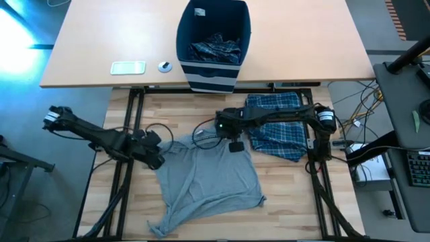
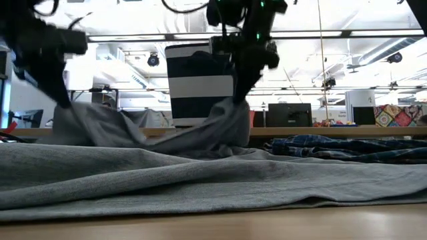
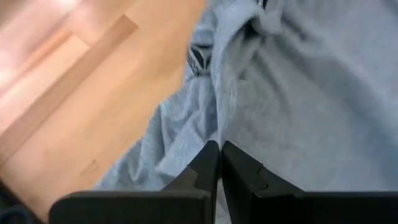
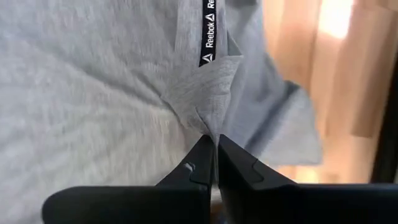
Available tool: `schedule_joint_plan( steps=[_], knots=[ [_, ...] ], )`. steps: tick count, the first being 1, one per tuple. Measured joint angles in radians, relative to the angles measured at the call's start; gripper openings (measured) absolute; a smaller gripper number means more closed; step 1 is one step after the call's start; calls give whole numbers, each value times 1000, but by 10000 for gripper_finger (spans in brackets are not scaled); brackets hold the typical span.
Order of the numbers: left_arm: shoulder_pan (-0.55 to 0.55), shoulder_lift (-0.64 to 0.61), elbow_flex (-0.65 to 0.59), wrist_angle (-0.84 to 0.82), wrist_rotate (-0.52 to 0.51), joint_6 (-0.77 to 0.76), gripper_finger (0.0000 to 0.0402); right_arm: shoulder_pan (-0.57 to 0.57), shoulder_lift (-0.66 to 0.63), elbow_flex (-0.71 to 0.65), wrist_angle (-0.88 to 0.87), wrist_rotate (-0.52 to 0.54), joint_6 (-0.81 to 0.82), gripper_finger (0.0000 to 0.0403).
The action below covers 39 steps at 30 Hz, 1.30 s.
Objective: Fold Laundry from Bin
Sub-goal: Fold the gray shirt
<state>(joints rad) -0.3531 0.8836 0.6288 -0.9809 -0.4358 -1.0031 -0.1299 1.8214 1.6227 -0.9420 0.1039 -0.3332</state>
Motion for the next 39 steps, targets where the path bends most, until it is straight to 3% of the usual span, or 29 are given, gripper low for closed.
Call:
schedule_joint_plan(
  steps=[3, 7, 9, 12, 15, 19, 23, 27, 32, 37, 39],
  knots=[
    [-11, -26, 84, -83, 24, 5, 0, 3, 0, 112, -146, -25, 6, 9],
    [-76, -12, 223, -175, 70, 35, 0, 10, -2, 269, -375, -229, 14, 9],
    [-108, 2, 281, -246, 25, 15, 0, 10, -5, 315, -428, -296, 23, 9],
    [-80, 6, 302, -366, -115, -41, 0, -22, -5, 325, -366, -221, 17, 9],
    [41, -9, 268, -398, -229, -69, 0, -76, 11, 276, -165, -84, 16, 9],
    [286, -21, 204, -397, -362, -19, 0, -150, 48, 202, 100, 189, 11, 11],
    [581, -12, 147, -376, -419, 36, 1, -214, 81, 186, 209, 237, 9, 39],
    [801, -7, 125, -266, -313, 221, 16, -237, 117, 193, 164, 231, 108, 108],
    [907, -5, 177, -229, -73, 410, 78, -221, 120, 190, 31, 219, 148, 199],
    [906, -10, 283, -390, 52, 429, 164, -156, 29, 173, -40, 9, 219, 241],
    [883, -25, 320, -412, 168, 410, 195, -115, -13, 144, -44, -97, 229, 243]
  ],
)
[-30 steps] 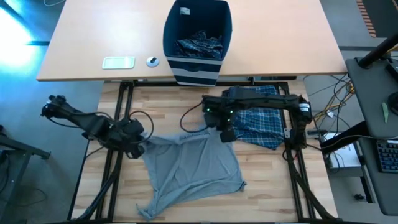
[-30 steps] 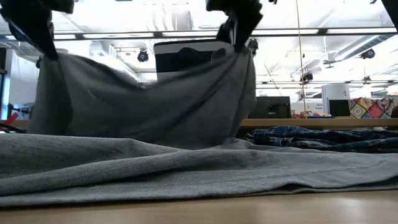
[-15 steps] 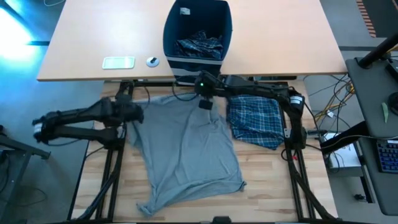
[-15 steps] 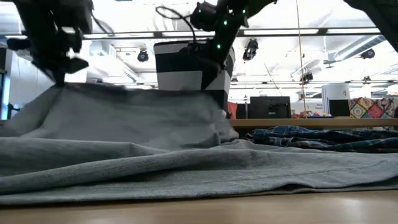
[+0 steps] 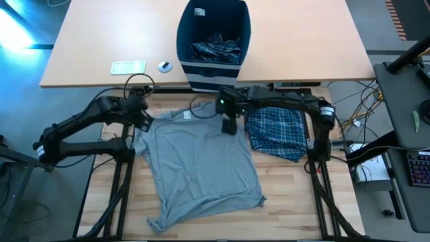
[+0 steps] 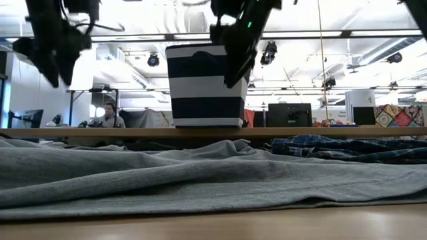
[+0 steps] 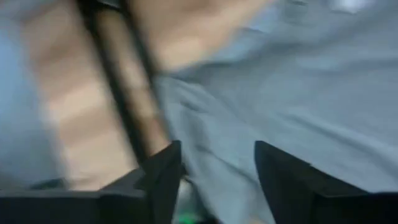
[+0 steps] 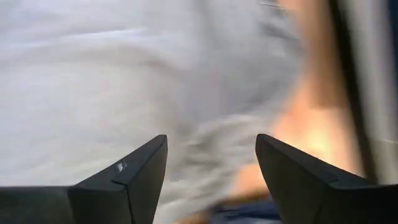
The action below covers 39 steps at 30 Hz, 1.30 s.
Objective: Fold Laundry from Bin
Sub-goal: Fold the gray shirt
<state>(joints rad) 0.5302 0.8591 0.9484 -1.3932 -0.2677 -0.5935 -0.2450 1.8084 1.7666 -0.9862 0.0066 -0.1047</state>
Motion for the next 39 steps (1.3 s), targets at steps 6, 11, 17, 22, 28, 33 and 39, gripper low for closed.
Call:
schedule_joint_plan(
  steps=[6, 11, 17, 22, 28, 33, 39],
  knots=[
    [-245, -81, 8, 193, 177, -179, 230, 179, -91, -116, 18, -38, 31, 236],
    [-591, -85, -55, 395, 109, -381, 221, 362, -130, -235, 97, -31, 123, 237],
    [-1054, 38, -84, 676, -122, -442, 218, 597, -132, -318, 132, -18, 268, 235],
    [-1265, 207, -71, 783, -202, -574, 217, 750, -102, -322, 137, 19, 440, 235],
    [-1387, 428, -66, 945, -167, -655, 217, 843, -16, -323, 138, 23, 663, 235],
    [-1357, 578, -66, 982, -204, -715, 217, 867, 98, -324, 238, 27, 788, 235],
    [-1194, 733, -95, 982, -204, -685, 217, 876, 206, -289, 296, 2, 872, 232]
  ],
)
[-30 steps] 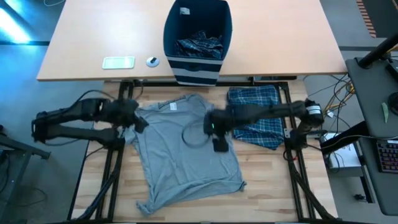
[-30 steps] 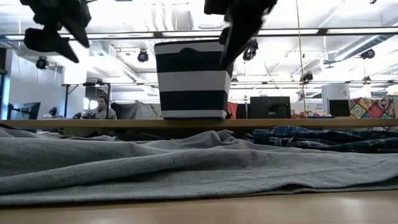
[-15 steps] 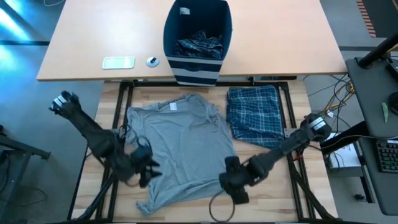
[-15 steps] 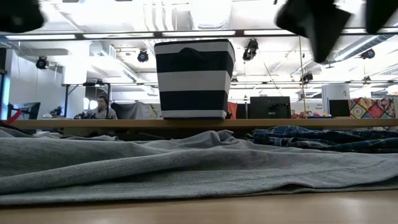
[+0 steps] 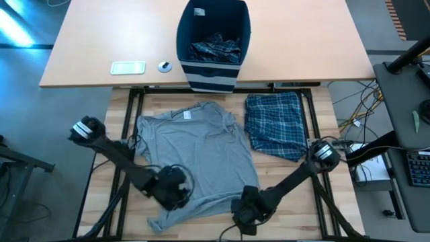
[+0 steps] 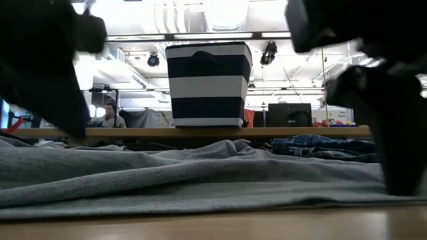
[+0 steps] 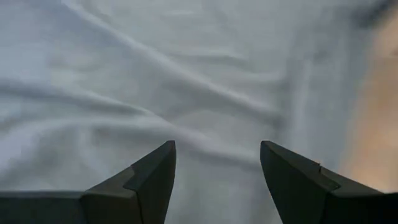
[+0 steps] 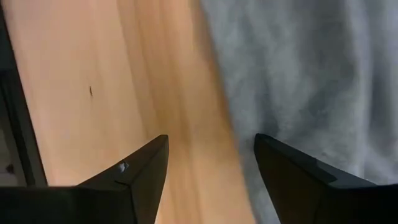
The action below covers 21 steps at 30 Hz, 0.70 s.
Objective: Fold Laundry from Bin
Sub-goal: Fold the gray shirt
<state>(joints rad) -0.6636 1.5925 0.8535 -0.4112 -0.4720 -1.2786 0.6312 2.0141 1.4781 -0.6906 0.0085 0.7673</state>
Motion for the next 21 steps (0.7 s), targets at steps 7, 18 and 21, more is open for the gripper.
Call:
schedule_joint_plan(
  steps=[7, 18, 21],
  knots=[
    [84, 129, -32, -42, 79, 56, 217, 76, 17, 27, -10, -166, 75, 226],
    [74, -36, -9, -223, 134, 92, 217, 119, -48, 51, -31, 15, 101, 226],
    [60, -89, -14, -240, 124, 80, 217, 125, -20, 32, -15, -3, 114, 226]
  ],
)
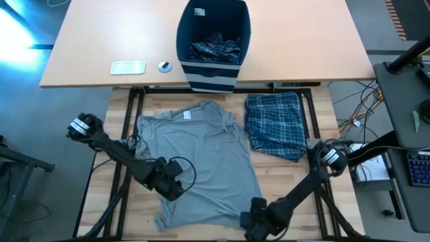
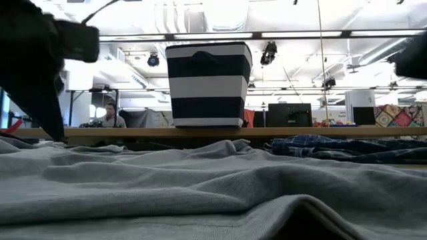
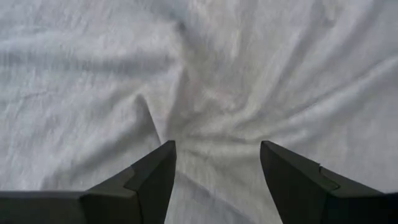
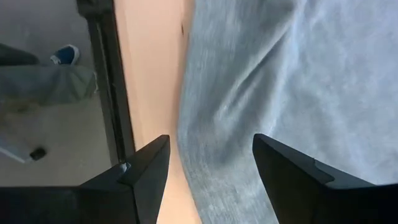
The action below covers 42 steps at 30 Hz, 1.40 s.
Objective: Fold Laundry from Bin
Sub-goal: Fold the gray shirt
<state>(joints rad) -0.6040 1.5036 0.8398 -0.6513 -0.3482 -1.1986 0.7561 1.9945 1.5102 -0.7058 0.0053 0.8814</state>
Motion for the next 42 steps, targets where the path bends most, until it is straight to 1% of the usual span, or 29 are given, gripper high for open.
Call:
schedule_joint_plan(
  steps=[3, 5, 6, 9, 12, 14, 16, 18, 20, 22, 24, 26, 30, 32, 34, 36, 37, 39, 42],
  knots=[
    [-1, -12, 0, 3, -14, 1, 217, 21, 40, -3, 10, -68, 9, 226],
    [0, -6, -1, 4, -28, 4, 217, 37, 39, 2, -2, -143, 25, 226],
    [-2, -7, 0, 5, -28, 5, 217, 45, 37, 7, -16, -160, 36, 226],
    [-47, -19, 49, 22, -11, 11, 217, 55, 13, 28, -67, -170, 43, 226],
    [-143, -23, 129, 60, -6, -28, 217, 39, -46, 66, -64, -115, 40, 226],
    [-212, -11, 170, 66, 9, -142, 217, 25, -77, 83, -60, -58, 21, 226],
    [-268, 11, 191, 46, 52, -333, 217, 11, -95, 88, -66, 7, 4, 226],
    [-334, 40, 197, 8, 61, -489, 217, -1, -104, 88, -68, 62, -13, 226],
    [-379, 77, 205, -5, 52, -580, 217, -14, -113, 91, -66, 90, -37, 226],
    [-405, 122, 213, -8, 65, -610, 219, -26, -116, 92, -63, 93, -62, 226],
    [-416, 179, 235, -19, 68, -531, 221, -32, -111, 91, -65, 93, -72, 226],
    [-419, 233, 276, -56, 46, -398, 224, -36, -106, 91, -66, 93, -81, 226],
    [-411, 321, 407, -150, -1, -79, 228, -36, -106, 91, -65, 72, -64, 226],
    [-406, 349, 472, -175, 5, 84, 229, -35, -106, 91, -67, 51, -48, 226],
    [-402, 364, 504, -180, 79, 223, 230, -30, -106, 91, -67, 46, -28, 226],
    [-401, 371, 506, -216, 168, 312, 230, -25, -106, 91, -67, 45, -13, 226],
    [-401, 372, 503, -240, 192, 343, 230, -24, -106, 91, -67, 45, -8, 226],
    [-401, 365, 489, -255, 229, 401, 230, -20, -106, 91, -67, 46, 9, 226],
    [-400, 356, 469, -251, 237, 492, 230, -16, -106, 91, -67, 47, 31, 226]
  ],
)
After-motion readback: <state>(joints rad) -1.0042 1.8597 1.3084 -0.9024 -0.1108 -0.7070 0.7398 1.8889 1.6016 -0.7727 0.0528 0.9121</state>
